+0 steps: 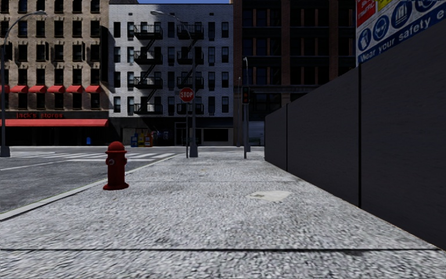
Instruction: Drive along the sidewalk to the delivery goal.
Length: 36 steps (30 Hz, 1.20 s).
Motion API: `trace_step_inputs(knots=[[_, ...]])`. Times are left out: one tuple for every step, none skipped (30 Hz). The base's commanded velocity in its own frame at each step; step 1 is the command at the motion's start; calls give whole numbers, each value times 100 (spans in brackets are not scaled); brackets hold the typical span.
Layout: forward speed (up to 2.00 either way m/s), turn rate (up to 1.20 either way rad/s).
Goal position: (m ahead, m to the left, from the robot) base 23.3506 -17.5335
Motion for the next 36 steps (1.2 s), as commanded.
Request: trace_step_inputs(knots=[[200, 0], [200, 0], [200, 0], [200, 0], [200, 0], [200, 0], [200, 0], [200, 0], [200, 0], [200, 0], [200, 0], [200, 0], [200, 0], [200, 0], [200, 0], [200, 0], [200, 0], [200, 0], [200, 0], [200, 0], [200, 0], [200, 0], [200, 0], [200, 0], [200, 0], [200, 0], [200, 0], [200, 0], [200, 0], [200, 0], [200, 0], [200, 0], [200, 0], [200, 0], [200, 0], [200, 0]])
